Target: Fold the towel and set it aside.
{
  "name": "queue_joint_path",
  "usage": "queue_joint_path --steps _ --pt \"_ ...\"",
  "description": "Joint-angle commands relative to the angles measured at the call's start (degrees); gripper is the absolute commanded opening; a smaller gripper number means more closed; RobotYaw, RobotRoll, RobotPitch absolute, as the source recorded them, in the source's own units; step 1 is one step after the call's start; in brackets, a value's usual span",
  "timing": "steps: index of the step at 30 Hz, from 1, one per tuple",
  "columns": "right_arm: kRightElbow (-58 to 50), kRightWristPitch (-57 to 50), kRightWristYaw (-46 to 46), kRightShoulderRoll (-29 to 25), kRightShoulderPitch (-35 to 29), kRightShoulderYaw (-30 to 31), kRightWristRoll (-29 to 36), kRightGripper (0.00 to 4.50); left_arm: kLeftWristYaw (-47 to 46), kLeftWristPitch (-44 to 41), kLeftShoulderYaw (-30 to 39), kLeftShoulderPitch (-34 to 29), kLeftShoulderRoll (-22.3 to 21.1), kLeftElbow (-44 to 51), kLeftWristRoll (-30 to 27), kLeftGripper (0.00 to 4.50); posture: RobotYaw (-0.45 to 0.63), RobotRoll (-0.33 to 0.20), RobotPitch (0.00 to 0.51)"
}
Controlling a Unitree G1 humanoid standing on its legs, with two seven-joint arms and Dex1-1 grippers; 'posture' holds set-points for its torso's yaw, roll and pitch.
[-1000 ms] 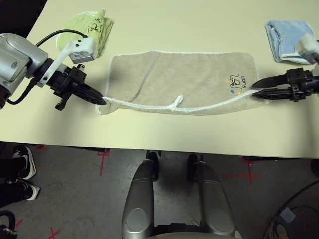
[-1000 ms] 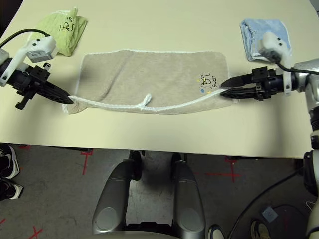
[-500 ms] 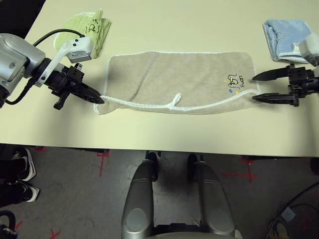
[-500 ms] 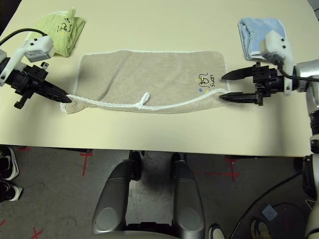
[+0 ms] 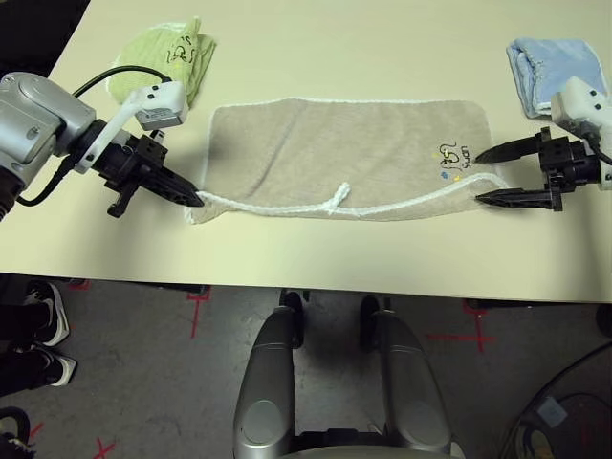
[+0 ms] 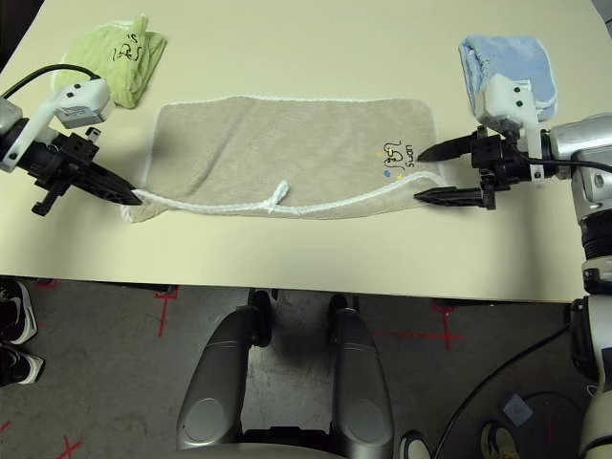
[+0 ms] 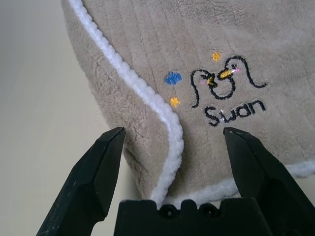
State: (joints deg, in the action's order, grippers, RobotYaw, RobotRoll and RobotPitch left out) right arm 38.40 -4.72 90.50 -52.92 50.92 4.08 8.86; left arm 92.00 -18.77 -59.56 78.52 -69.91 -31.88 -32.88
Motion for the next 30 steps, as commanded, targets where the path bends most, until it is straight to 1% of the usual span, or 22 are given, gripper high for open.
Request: queue_joint_path --steps 1,4,10,11,18,20,24,26,30 --pt "0.8 0.6 0.5 0.4 0.0 0.5 -0.7 3.5 0.5 -0.2 0.2 -0.5 -0.9 1.1 -0.1 0.0 0.03 0.0 0.375" --pt "0.9 0.3 0.7 0.4 0.2 -0.1 -0.3 2.41 0.5 -0.2 0.2 -0.4 -0.8 1.1 -0.1 0.0 0.02 0.0 0.373" --pt "1.4 -0.3 2.0 -2.7 0.2 -0.9 2.1 0.15 0.5 -0.1 0.3 -0.4 -0.6 1.2 0.0 0.0 0.02 0.0 0.368" --pt "1.6 -0.3 2.0 -3.3 0.2 -0.9 2.6 0.07 0.5 -0.2 0.3 -0.4 -0.6 1.2 0.0 0.0 0.02 0.0 0.368" --pt "1.5 -6.2 2.0 -5.0 0.6 -5.4 7.7 0.07 0.5 -0.3 0.8 0.1 -0.4 0.1 0.5 0.0 0.01 0.0 0.367" --pt "0.3 -7.6 2.0 -5.7 -0.8 -6.3 8.9 0.07 0.5 0.0 1.6 0.6 0.4 -1.5 1.3 0.0 0.01 0.0 0.367" --pt "-2.2 -9.3 2.0 -6.9 -4.9 -7.1 10.0 0.07 0.5 3.5 1.0 2.0 1.7 -4.3 4.0 0.0 0.0 0.0 0.368" --pt "-2.9 -9.4 1.9 -6.9 -5.9 -7.4 9.7 0.07 0.5 5.1 0.7 3.0 2.8 -6.2 5.0 0.0 0.0 0.0 0.368" --pt "-2.9 -8.8 -0.6 -6.2 -6.4 -7.7 8.6 0.07 0.5 13.6 1.1 6.9 7.9 -16.1 12.0 0.0 0.0 0.0 0.368"
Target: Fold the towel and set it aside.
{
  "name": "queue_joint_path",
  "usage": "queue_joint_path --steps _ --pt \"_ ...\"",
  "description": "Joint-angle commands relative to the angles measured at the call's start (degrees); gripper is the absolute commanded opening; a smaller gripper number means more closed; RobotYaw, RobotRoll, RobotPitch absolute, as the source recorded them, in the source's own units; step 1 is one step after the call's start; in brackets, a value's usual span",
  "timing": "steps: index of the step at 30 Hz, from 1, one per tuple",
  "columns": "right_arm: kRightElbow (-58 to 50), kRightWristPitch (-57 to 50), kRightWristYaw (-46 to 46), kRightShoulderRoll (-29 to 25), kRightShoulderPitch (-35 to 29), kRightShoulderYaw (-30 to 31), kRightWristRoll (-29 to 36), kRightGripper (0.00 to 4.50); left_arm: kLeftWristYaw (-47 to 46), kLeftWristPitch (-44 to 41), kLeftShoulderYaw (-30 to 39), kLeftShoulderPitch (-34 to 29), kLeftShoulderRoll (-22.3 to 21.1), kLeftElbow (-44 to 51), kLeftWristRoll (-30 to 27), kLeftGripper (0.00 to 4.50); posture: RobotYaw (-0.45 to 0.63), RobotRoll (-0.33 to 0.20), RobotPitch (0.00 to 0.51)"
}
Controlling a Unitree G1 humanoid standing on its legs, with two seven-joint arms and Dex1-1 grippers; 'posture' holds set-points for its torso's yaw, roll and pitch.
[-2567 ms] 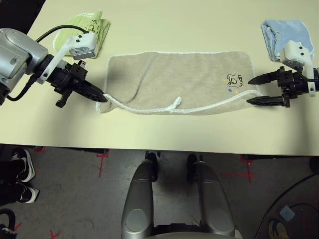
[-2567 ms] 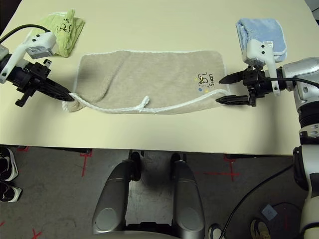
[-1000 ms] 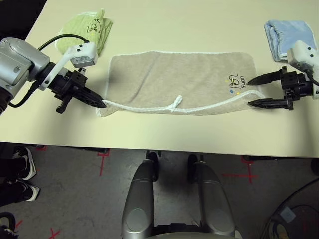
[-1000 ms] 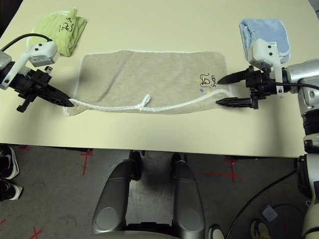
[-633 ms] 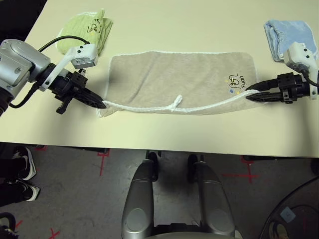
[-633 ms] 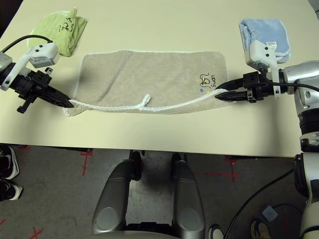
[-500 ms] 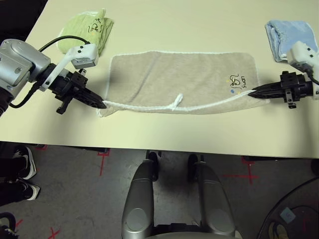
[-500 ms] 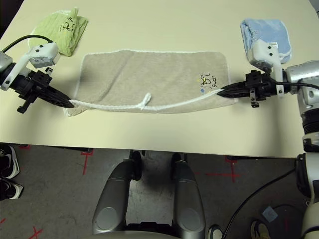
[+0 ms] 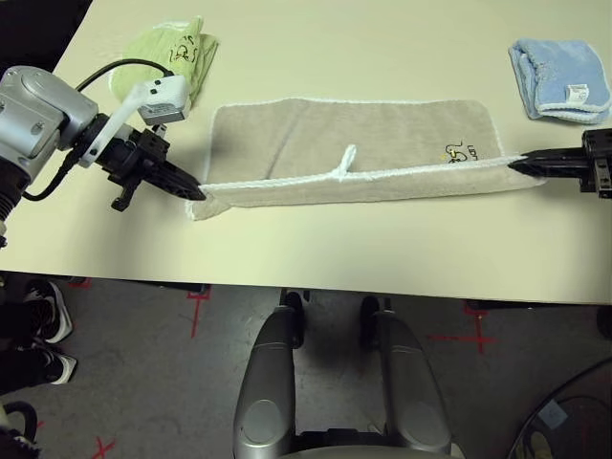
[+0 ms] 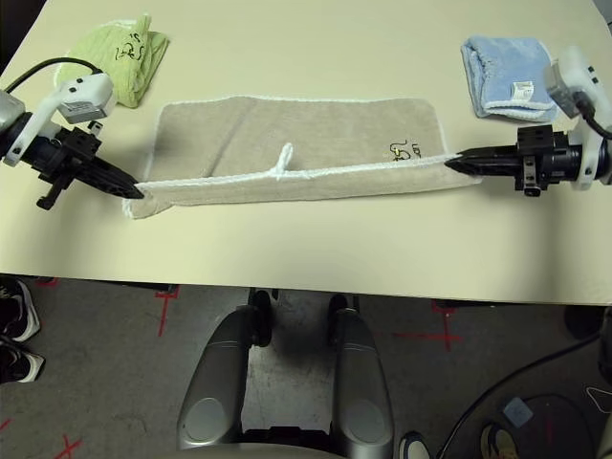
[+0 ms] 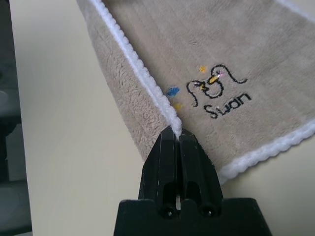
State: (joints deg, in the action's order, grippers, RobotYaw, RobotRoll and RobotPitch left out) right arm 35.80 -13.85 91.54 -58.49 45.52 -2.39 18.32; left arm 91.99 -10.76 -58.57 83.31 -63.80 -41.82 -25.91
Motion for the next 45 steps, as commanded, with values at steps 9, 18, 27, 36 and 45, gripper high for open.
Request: queue_joint_path --steps 9,18,27,36,45 --pt "4.2 1.0 -10.8 2.9 2.0 -3.1 -0.8 0.07 0.5 14.5 13.0 7.3 11.7 -24.7 17.8 0.0 0.01 0.0 0.373" --pt "14.5 6.0 -17.9 6.1 11.5 -0.1 -6.4 0.07 -6.1 19.3 24.4 8.8 14.1 -30.3 29.8 0.0 0.03 0.0 0.372" --pt "21.1 11.0 -20.5 7.2 15.2 2.7 -13.1 0.07 -10.5 25.8 27.1 8.1 15.1 -32.2 40.0 0.0 0.03 0.0 0.381" --pt "21.6 12.9 -26.0 8.5 16.5 1.6 -14.2 0.07 -16.6 27.7 30.1 8.0 17.3 -33.4 44.1 0.0 0.02 0.0 0.386" --pt "21.6 12.8 -29.5 10.1 18.3 1.6 -14.8 0.07 -21.7 26.8 34.6 7.8 19.7 -34.0 45.3 0.0 0.02 0.0 0.396"
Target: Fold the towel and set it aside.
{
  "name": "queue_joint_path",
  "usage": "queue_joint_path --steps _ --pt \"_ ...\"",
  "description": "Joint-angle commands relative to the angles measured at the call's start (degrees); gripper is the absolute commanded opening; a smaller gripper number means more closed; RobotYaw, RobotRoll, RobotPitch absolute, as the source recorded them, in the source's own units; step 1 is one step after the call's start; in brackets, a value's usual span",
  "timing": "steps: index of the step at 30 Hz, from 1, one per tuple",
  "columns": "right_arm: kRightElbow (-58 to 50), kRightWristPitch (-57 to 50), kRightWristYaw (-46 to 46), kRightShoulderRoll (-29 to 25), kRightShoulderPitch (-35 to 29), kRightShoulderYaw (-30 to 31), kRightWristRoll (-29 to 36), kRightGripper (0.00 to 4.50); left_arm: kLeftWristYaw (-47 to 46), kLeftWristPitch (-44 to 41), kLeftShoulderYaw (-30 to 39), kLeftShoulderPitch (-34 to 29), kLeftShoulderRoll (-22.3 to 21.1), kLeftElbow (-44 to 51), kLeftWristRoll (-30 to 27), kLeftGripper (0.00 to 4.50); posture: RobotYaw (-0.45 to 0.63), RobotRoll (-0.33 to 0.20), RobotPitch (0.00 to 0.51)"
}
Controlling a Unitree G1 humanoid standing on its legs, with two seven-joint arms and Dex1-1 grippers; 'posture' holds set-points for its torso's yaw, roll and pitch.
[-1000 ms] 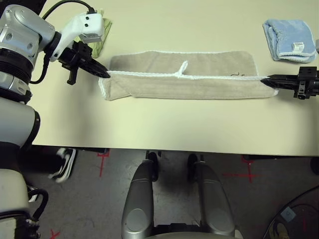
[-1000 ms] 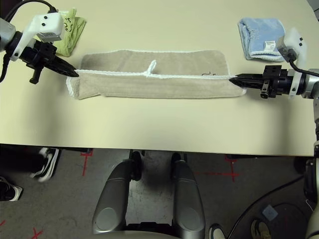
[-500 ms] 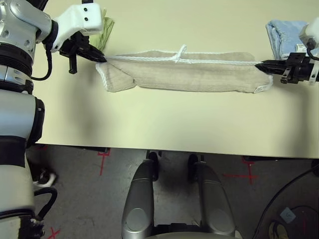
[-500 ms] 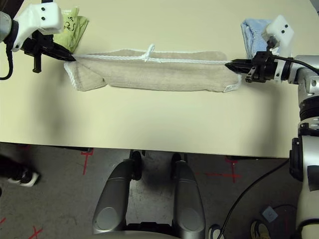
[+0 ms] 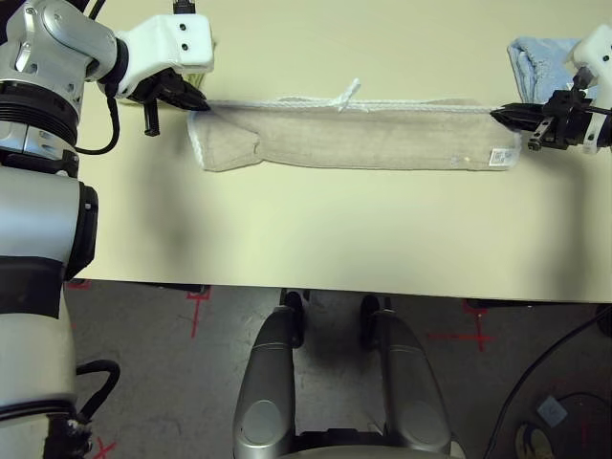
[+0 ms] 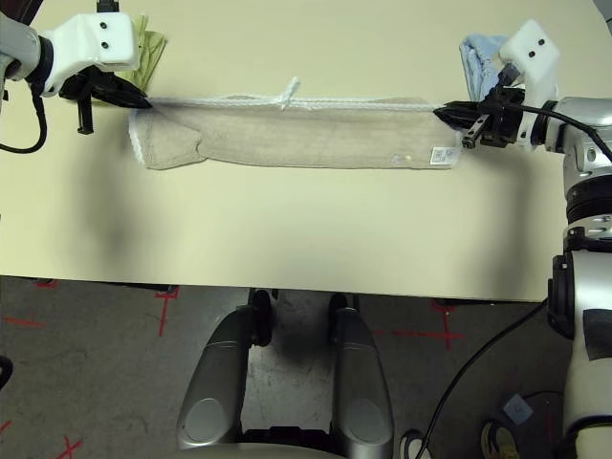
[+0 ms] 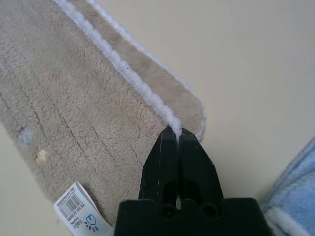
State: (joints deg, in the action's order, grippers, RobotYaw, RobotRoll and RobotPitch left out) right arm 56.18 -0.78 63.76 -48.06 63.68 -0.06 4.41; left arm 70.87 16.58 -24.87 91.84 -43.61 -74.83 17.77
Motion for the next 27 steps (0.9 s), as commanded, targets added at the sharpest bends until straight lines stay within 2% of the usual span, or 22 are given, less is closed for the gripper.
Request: queue_joint_path --steps 1,13,17,19,22,27 --pt "1.4 -0.1 -2.5 -0.1 0.5 -0.7 -1.2 0.07 -0.8 -0.6 1.1 -0.9 -0.5 -1.1 1.9 0.0 0.02 0.0 0.396" --pt "1.9 1.3 -7.6 2.2 1.6 1.0 -5.5 0.07 -1.6 -1.2 3.0 -2.4 0.4 -1.2 3.4 0.0 0.0 0.0 0.395" --pt "2.9 3.4 -12.8 3.4 1.6 1.9 -8.1 0.07 -3.7 -0.2 3.6 -3.4 1.2 -0.9 3.5 0.0 0.01 0.0 0.396" --pt "2.9 3.8 -12.8 3.3 1.4 2.6 -8.9 0.0 -4.5 -0.1 4.0 -3.7 1.4 -0.9 3.5 0.46 0.02 0.0 0.396" --pt "2.7 4.6 -11.7 3.9 1.5 1.3 -7.5 0.85 -4.6 -1.2 6.3 -3.8 1.8 -0.8 1.7 1.44 0.02 0.0 0.395" --pt "-1.3 5.7 -6.4 5.3 1.5 -6.5 2.5 2.64 -3.0 -5.3 14.3 -2.3 1.5 -0.1 -4.6 3.33 0.01 0.0 0.392"
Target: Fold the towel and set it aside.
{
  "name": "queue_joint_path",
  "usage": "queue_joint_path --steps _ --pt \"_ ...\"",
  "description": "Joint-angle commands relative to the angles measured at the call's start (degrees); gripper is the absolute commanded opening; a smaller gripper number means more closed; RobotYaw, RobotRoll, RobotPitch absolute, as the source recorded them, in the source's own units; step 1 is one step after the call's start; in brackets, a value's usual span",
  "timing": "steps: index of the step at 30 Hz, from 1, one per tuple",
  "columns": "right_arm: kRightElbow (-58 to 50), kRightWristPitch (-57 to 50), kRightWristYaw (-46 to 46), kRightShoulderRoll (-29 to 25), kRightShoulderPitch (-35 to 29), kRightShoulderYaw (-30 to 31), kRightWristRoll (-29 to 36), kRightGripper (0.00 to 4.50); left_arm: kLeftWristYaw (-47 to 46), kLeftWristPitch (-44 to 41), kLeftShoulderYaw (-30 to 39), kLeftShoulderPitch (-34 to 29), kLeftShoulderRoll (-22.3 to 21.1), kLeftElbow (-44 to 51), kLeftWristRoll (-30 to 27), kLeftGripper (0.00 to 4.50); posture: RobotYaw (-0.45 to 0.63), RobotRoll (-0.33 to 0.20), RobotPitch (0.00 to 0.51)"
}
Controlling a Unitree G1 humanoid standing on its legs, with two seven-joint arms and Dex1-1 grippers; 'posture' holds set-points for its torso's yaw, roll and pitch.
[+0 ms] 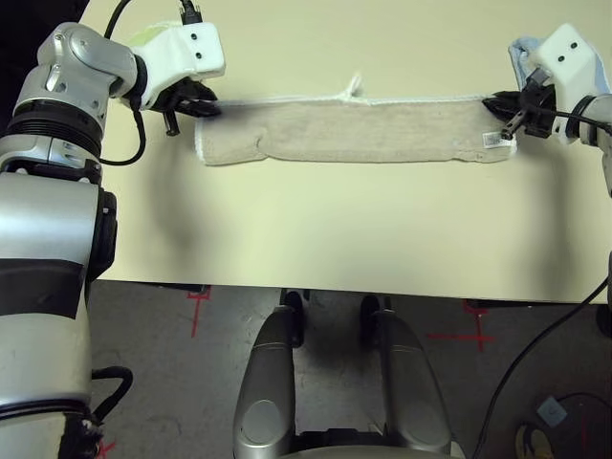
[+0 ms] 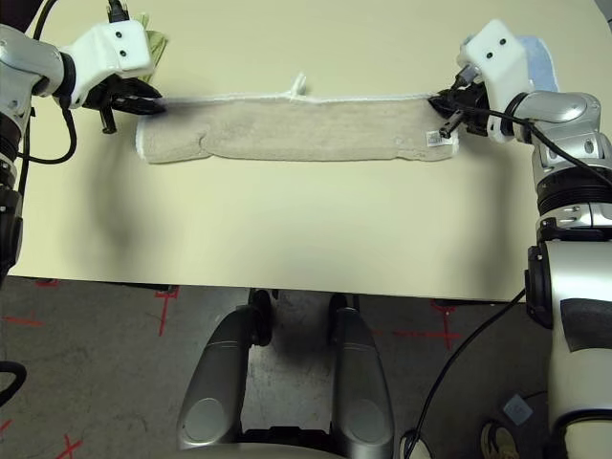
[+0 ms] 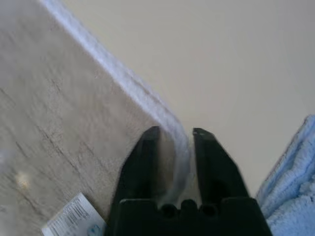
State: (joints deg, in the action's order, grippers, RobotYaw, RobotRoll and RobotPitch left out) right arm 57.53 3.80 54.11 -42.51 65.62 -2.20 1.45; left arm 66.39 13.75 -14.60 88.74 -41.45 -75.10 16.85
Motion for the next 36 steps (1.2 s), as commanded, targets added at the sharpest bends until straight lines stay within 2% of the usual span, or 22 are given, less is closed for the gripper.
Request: queue_joint_path --steps 1,3,5,7,9,11,14,16,20,23,29,32,36 --pt "-3.7 0.9 4.8 -0.2 -0.7 -5.4 6.9 3.01 2.3 -2.6 5.2 1.0 -1.1 0.5 -4.5 3.72 0.0 0.0 0.391" --pt "-5.3 0.3 6.8 -0.5 0.0 -7.2 9.5 3.72 5.0 -3.5 7.6 1.8 -2.6 1.3 -6.2 4.44 0.0 0.0 0.388" --pt "-5.9 0.1 8.0 -0.8 0.7 -8.2 10.8 4.48 8.6 -4.8 8.9 2.3 -3.8 2.2 -7.4 4.5 0.01 0.0 0.385" --pt "-6.5 -2.5 11.6 -1.2 1.1 -9.0 13.1 4.48 16.9 -7.8 9.2 2.5 -5.2 3.7 -8.7 4.5 0.01 0.0 0.383" --pt "-7.9 -9.7 17.0 -1.8 0.7 -9.0 16.0 4.48 24.2 -14.3 8.7 2.2 -6.4 5.9 -11.1 4.5 0.02 0.0 0.381" --pt "-9.1 -14.7 19.7 -2.3 0.3 -8.8 17.5 4.48 26.1 -18.7 7.8 1.4 -6.8 8.2 -13.9 4.5 0.02 0.0 0.381" --pt "-11.7 -23.3 22.6 -3.4 -1.8 -7.7 18.8 4.48 26.1 -30.3 6.9 -1.8 -7.2 14.8 -22.4 4.5 0.02 0.0 0.381" --pt "-13.2 -25.9 22.6 -3.4 -3.3 -7.7 19.3 4.48 26.1 -34.0 6.8 -5.3 -7.8 19.7 -26.9 4.5 0.03 0.0 0.38" --pt "-13.4 -24.3 18.9 -1.5 -5.3 -9.8 20.0 4.48 25.1 -27.2 14.0 -13.6 -4.5 24.0 -29.9 4.5 0.04 0.0 0.38" --pt "-13.4 -21.9 17.4 -0.6 -6.2 -10.5 20.2 4.48 23.5 -23.4 16.9 -16.8 -2.3 24.7 -31.5 4.5 0.03 0.0 0.379" --pt "-14.6 -16.8 15.5 0.5 -9.7 -12.9 21.5 4.48 24.9 -15.3 18.7 -21.4 -0.2 24.2 -32.1 4.5 0.01 0.0 0.378" --pt "-18.4 -27.6 10.3 0.3 -12.1 -17.2 26.4 4.48 26.0 -10.2 17.9 -23.3 -0.1 23.9 -31.2 4.5 0.0 0.0 0.379" --pt "-29.9 -48.9 -2.6 0.5 -18.1 -26.7 36.9 4.48 26.1 -7.8 17.1 -25.5 0.6 25.2 -31.6 4.5 -0.01 0.0 0.381"
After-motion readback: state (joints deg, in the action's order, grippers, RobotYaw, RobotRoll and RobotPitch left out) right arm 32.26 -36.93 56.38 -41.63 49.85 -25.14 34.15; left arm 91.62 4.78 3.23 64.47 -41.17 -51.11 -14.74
